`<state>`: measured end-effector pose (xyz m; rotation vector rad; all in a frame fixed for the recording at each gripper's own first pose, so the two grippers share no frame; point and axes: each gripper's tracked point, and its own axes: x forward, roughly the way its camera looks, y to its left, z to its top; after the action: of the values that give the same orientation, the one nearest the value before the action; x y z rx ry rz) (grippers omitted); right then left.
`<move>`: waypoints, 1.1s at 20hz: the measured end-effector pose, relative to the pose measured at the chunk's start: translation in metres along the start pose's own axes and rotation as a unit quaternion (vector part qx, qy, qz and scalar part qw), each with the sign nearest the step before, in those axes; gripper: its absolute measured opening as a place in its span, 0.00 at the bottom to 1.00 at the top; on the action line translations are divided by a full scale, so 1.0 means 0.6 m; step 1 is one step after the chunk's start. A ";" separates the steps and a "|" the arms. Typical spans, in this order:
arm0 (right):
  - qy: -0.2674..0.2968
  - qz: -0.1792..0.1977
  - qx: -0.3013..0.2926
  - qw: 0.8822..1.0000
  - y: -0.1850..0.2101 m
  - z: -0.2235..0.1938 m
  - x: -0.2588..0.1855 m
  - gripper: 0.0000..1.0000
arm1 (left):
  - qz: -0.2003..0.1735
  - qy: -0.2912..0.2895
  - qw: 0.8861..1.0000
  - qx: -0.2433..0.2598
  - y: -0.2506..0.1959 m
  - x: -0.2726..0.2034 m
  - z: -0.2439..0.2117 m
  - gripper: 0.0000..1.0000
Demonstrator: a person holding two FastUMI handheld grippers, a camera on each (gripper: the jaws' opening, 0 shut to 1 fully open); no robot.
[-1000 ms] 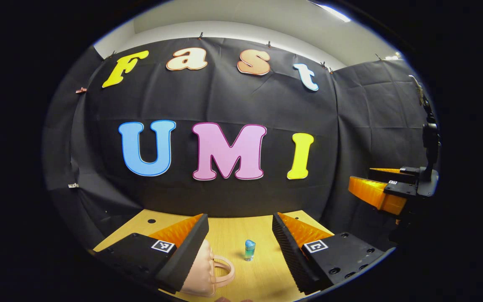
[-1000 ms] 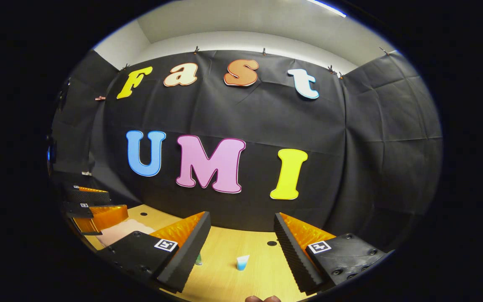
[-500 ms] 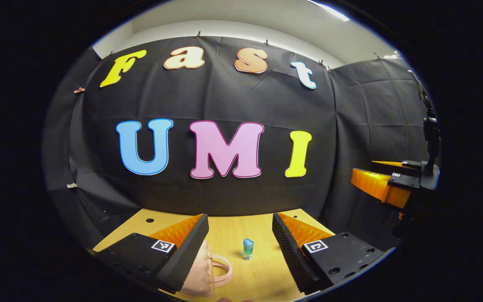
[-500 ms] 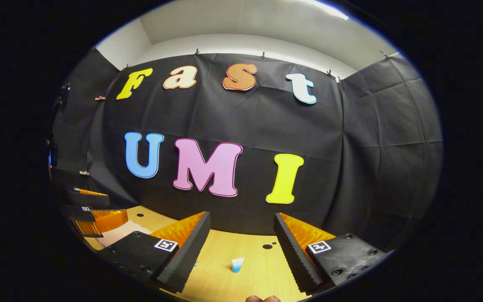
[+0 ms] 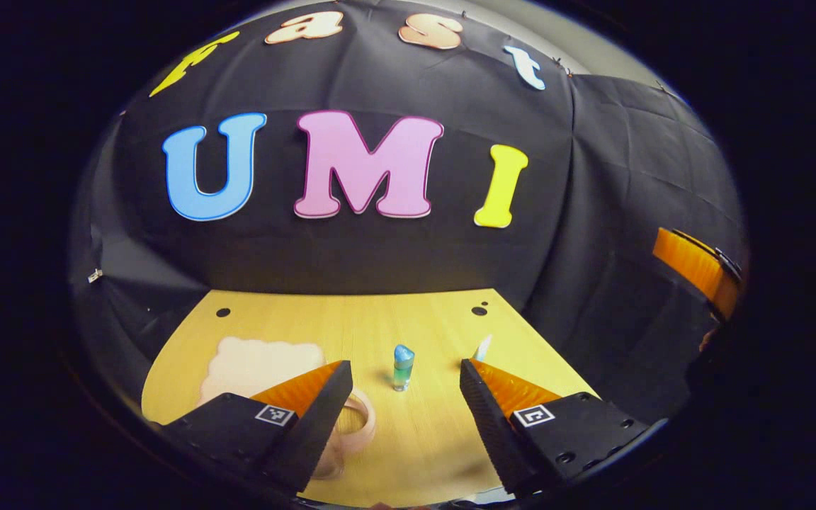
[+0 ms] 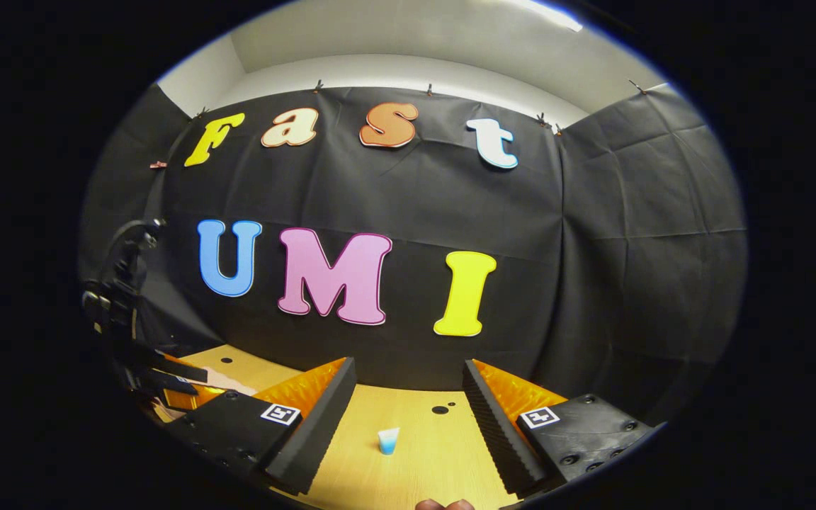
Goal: First open the suitcase, pack the skin care products into it, and then close the suitcase.
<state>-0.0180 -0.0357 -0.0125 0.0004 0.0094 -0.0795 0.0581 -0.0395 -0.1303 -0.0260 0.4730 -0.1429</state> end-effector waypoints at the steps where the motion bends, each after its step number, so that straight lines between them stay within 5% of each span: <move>1: 0.002 -0.006 0.001 1.000 -0.011 -0.004 -0.001 0.96 | -0.006 0.023 1.000 -0.001 -0.003 0.016 -0.018 0.96; 5: 0.009 -0.022 0.004 1.000 -0.041 -0.021 -0.009 0.96 | -0.004 0.129 0.992 0.008 0.013 0.080 -0.090 0.96; 10: 0.021 -0.046 0.005 0.999 -0.083 -0.039 -0.018 0.96 | 0.018 0.254 0.967 -0.021 0.034 0.162 -0.186 0.97; 22: 0.048 -0.086 -0.004 0.995 -0.143 -0.071 -0.017 0.96 | 0.050 0.354 0.932 -0.056 0.083 0.245 -0.282 0.90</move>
<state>-0.0352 -0.1202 -0.0547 -0.0050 0.1050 -0.2522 0.1167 -0.0096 -0.3504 -0.0631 1.2038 -0.0195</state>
